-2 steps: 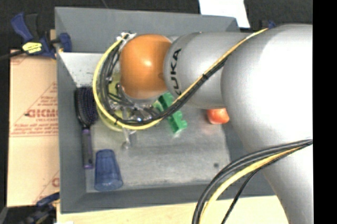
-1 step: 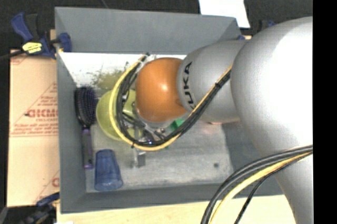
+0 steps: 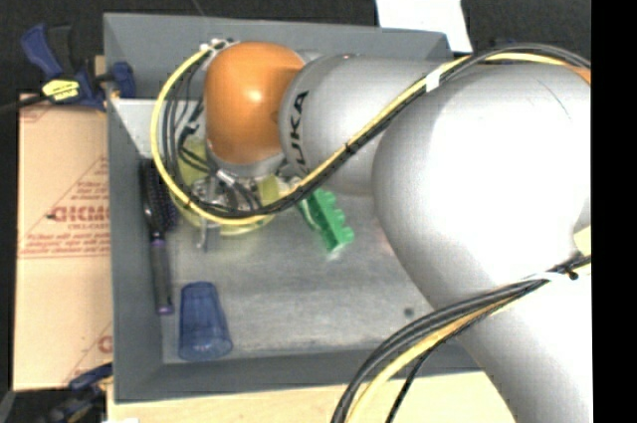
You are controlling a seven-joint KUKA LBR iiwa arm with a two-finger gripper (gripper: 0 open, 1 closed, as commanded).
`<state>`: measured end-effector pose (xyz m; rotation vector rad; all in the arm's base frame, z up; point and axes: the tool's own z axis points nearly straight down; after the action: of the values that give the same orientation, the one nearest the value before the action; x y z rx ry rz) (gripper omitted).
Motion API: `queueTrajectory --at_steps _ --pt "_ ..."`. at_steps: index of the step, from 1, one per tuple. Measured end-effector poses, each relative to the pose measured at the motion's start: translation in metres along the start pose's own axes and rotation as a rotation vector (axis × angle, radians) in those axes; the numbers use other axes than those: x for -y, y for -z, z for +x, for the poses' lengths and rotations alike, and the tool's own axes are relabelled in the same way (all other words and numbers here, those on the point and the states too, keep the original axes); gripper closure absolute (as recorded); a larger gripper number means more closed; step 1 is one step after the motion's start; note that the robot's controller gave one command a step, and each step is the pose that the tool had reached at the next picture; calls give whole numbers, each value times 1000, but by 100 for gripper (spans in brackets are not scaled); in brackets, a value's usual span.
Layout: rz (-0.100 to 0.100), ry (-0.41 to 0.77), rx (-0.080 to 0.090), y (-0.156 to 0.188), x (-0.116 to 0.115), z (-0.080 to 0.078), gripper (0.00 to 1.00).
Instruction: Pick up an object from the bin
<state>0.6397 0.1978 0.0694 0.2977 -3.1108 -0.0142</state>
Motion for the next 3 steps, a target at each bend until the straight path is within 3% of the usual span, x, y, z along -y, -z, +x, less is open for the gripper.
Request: queueTrajectory --at_steps 3 --pt "-1 -1 -6 9 0 1 100"
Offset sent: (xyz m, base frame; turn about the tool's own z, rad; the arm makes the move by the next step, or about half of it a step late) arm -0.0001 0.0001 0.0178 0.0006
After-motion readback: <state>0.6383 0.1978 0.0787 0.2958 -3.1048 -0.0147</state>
